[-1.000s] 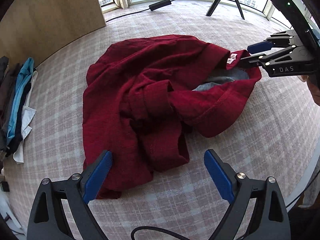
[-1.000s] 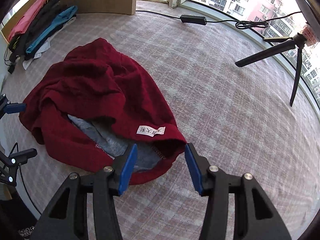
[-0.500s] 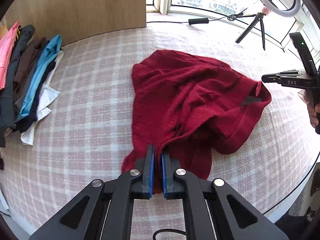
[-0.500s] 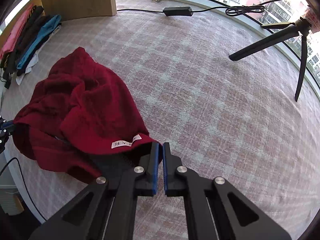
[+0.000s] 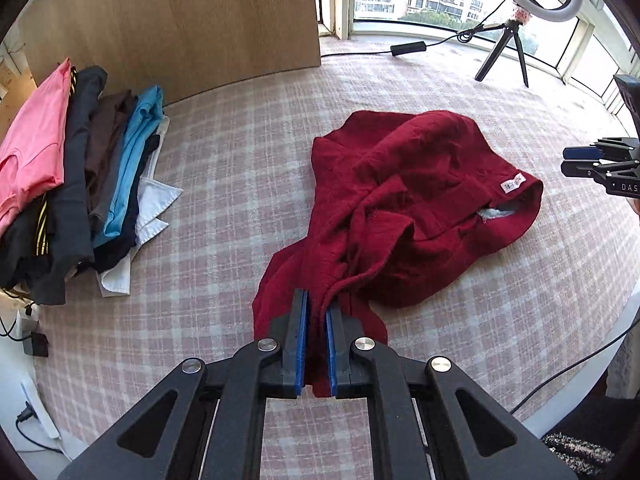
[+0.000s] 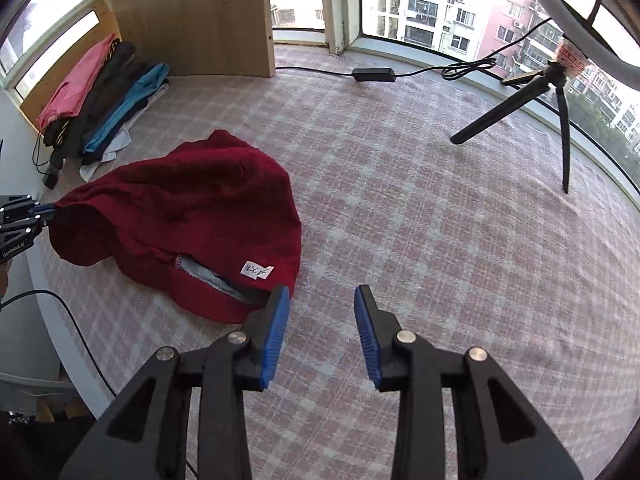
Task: Fold clothes
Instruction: 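Grasp the sweater edge with the left tool while the right tool holds the hem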
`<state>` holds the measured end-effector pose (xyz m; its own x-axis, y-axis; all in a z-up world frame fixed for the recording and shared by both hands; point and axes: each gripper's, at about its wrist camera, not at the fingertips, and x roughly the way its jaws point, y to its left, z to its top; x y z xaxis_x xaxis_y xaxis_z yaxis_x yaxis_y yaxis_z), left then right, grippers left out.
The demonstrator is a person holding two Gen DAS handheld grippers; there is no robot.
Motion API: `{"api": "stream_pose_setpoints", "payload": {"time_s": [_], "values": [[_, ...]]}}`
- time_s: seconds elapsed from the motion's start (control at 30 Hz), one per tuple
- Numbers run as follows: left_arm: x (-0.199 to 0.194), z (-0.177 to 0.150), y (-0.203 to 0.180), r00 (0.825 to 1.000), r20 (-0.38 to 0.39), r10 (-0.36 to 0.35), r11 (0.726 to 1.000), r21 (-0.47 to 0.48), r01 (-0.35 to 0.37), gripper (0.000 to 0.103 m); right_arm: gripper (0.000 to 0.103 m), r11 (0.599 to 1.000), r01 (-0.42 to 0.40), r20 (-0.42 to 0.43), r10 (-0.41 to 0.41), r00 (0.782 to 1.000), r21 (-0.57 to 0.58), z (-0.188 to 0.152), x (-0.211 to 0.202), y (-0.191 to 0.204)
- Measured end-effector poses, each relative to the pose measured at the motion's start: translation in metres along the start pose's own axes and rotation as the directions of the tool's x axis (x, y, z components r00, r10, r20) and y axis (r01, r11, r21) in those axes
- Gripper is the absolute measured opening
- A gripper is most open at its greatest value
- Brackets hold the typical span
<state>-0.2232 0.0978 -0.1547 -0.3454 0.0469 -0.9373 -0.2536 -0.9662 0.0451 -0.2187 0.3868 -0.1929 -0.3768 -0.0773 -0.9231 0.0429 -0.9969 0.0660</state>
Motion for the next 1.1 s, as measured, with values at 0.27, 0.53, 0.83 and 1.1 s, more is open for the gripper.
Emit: {"api": "stream_pose_setpoints", "payload": {"time_s": [0.27,0.53,0.83,1.1], "values": [[0.007,-0.013,0.018,0.999,-0.005,-0.042,0.997,-0.065,0.042,0.02,0.043,0.925,0.172,-0.068,-0.206,0.976,-0.34,0.006,0.069,0.057],[-0.004,-0.04,0.025,0.997,-0.014,-0.07,0.989,-0.129,0.067,0.038,0.01,0.944,0.097,-0.084,-0.13,0.988,-0.314,0.026,0.075,0.048],[0.019,-0.068,0.001,0.991,-0.056,-0.118,0.973,-0.207,0.104,0.038,0.009,0.997,-0.026,-0.072,0.02,0.997,-0.076,0.033,0.044,0.012],[0.039,-0.047,0.025,0.994,-0.028,-0.109,0.952,-0.29,0.096,0.001,0.009,0.997,-0.069,-0.049,0.07,0.996,0.029,0.037,0.045,-0.003]]}}
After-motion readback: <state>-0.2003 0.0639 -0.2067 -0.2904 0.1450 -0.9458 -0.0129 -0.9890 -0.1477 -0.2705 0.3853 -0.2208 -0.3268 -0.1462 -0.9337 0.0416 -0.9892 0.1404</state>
